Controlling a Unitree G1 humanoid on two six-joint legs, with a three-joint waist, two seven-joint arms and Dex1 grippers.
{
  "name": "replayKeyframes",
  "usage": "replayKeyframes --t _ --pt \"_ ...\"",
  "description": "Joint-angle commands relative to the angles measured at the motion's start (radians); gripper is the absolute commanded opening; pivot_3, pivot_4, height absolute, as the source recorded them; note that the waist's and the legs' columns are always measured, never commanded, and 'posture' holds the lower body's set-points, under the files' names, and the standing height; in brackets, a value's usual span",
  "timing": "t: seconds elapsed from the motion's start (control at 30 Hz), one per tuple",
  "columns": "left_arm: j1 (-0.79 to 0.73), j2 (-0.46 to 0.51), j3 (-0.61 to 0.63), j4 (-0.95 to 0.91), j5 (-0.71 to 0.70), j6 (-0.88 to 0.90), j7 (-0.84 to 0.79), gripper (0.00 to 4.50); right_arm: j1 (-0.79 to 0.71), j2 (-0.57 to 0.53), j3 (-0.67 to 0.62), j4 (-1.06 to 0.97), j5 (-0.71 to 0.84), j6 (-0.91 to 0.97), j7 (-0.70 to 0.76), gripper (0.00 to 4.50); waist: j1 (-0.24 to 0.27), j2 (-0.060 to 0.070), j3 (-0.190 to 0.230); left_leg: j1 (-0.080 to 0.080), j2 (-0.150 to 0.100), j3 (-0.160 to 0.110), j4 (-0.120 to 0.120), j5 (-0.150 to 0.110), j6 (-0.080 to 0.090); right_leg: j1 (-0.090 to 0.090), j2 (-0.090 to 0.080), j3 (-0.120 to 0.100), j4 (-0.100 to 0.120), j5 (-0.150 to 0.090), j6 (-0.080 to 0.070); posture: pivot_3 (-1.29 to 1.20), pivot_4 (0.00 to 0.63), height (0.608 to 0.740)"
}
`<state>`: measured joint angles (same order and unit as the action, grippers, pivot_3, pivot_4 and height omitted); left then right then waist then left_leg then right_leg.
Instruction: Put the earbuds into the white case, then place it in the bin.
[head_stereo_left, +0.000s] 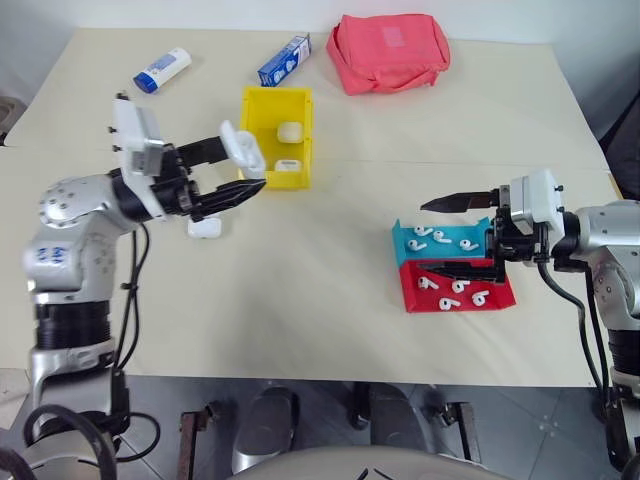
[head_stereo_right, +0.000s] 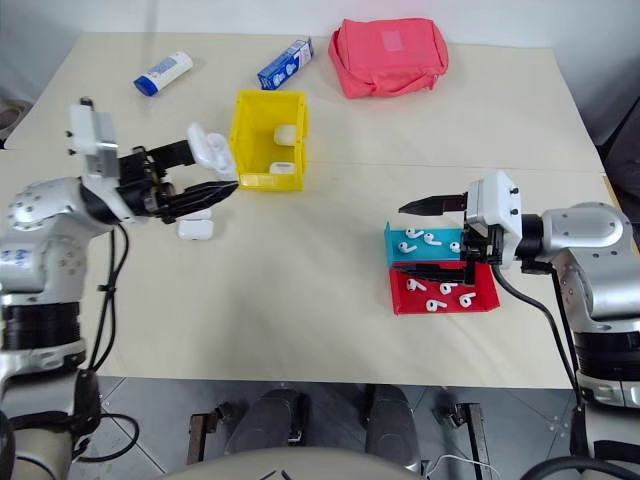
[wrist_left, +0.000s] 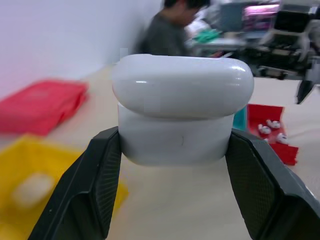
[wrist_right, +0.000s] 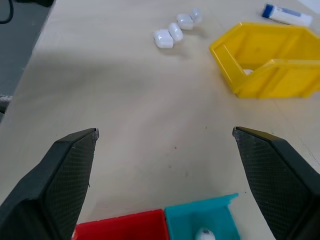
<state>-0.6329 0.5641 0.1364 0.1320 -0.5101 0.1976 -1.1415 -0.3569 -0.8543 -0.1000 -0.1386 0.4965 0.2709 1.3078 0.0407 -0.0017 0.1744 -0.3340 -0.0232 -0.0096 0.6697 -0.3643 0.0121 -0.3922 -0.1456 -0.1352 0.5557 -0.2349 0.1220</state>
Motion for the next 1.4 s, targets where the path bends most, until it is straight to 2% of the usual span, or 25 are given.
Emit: replayKeyframes --t 0.03,0.3,0.43,0.57,0.67,0.73,1.0,1.03,1.07,1.23,1.4 --pt "-0.072 -0.079 -0.047 0.105 0.001 -0.138 -0.116 2.76 0.058 -0.020 -0.075 -0.106 0.001 0.033 -0.092 4.50 0.006 0.000 0.000 0.000 0.000 0.001 0.001 0.000 0.001 0.000 0.000 0.000 0.000 0.000 0.000 0.00 0.150 0.740" --pt "-0.101 -0.210 -0.143 0.202 -0.006 -0.178 -0.297 2.76 0.279 -0.056 -0.181 -0.354 -0.057 0.223 -0.331 4.50 0.012 -0.001 0.000 -0.001 0.001 0.003 0.005 -0.002 0.005 0.000 0.000 0.001 0.000 0.002 0.001 0.00 0.150 0.740" --pt "-0.088 -0.230 -0.183 0.206 0.018 -0.174 -0.322 2.76 0.398 -0.108 -0.221 -0.480 -0.077 0.306 -0.367 4.50 0.014 -0.001 0.000 -0.002 0.001 0.001 0.010 -0.004 0.007 0.001 0.000 0.002 -0.001 0.002 0.001 0.00 0.150 0.740" --pt "-0.073 -0.246 -0.195 0.195 0.020 -0.165 -0.318 2.76 0.464 -0.202 -0.241 -0.561 -0.040 0.499 -0.369 4.50 0.014 0.000 0.000 -0.002 0.001 -0.004 0.011 -0.006 0.010 0.001 0.000 0.004 -0.002 0.004 0.002 0.00 0.150 0.740" --pt "-0.059 -0.256 -0.201 0.181 0.015 -0.153 -0.315 2.76 0.495 -0.249 -0.250 -0.609 -0.044 0.562 -0.372 3.86 0.014 0.000 0.000 -0.003 0.001 -0.005 0.011 -0.007 0.010 0.001 0.000 0.004 -0.003 0.004 0.002 0.00 0.150 0.740" --pt "-0.054 -0.260 -0.203 0.176 0.017 -0.151 -0.316 2.76 0.504 -0.279 -0.245 -0.624 -0.057 0.584 -0.374 3.26 0.015 0.000 0.000 -0.003 0.001 -0.005 0.011 -0.007 0.010 0.001 0.000 0.003 -0.004 0.004 0.002 0.00 0.150 0.740" --pt "-0.017 -0.277 -0.212 0.137 0.015 -0.138 -0.306 2.76 0.495 -0.411 -0.202 -0.631 -0.051 0.684 -0.339 3.26 0.015 0.000 0.000 -0.004 0.001 -0.005 0.012 -0.007 0.011 0.001 0.000 0.004 -0.005 0.005 0.002 0.00 0.150 0.740" --pt "-0.013 -0.279 -0.212 0.130 0.014 -0.135 -0.303 2.76 0.491 -0.417 -0.201 -0.629 -0.049 0.684 -0.337 3.26 0.016 0.000 0.000 -0.004 0.001 -0.006 0.012 -0.007 0.011 0.001 0.000 0.003 -0.005 0.005 0.002 0.00 0.150 0.740" --pt "-0.009 -0.282 -0.213 0.127 0.015 -0.136 -0.299 2.76 0.485 -0.419 -0.201 -0.631 -0.044 0.685 -0.336 2.90 0.016 0.000 0.000 -0.004 0.001 -0.006 0.012 -0.007 0.011 0.001 0.000 0.003 -0.005 0.005 0.002 0.00 0.150 0.740" --pt "0.003 -0.288 -0.216 0.109 0.014 -0.131 -0.282 2.76 0.433 -0.428 -0.158 -0.634 -0.017 0.738 -0.348 2.90 0.016 0.000 0.000 -0.004 0.001 -0.006 0.012 -0.007 0.011 0.001 0.000 0.003 -0.006 0.005 0.002 0.00 0.150 0.740" --pt "0.016 -0.296 -0.220 0.094 0.011 -0.130 -0.270 2.76 0.350 -0.437 -0.040 -0.638 -0.035 0.764 -0.385 2.90 0.015 0.000 0.000 -0.005 0.001 -0.006 0.012 -0.007 0.011 0.001 0.000 0.003 -0.006 0.005 0.002 0.00 0.150 0.740"
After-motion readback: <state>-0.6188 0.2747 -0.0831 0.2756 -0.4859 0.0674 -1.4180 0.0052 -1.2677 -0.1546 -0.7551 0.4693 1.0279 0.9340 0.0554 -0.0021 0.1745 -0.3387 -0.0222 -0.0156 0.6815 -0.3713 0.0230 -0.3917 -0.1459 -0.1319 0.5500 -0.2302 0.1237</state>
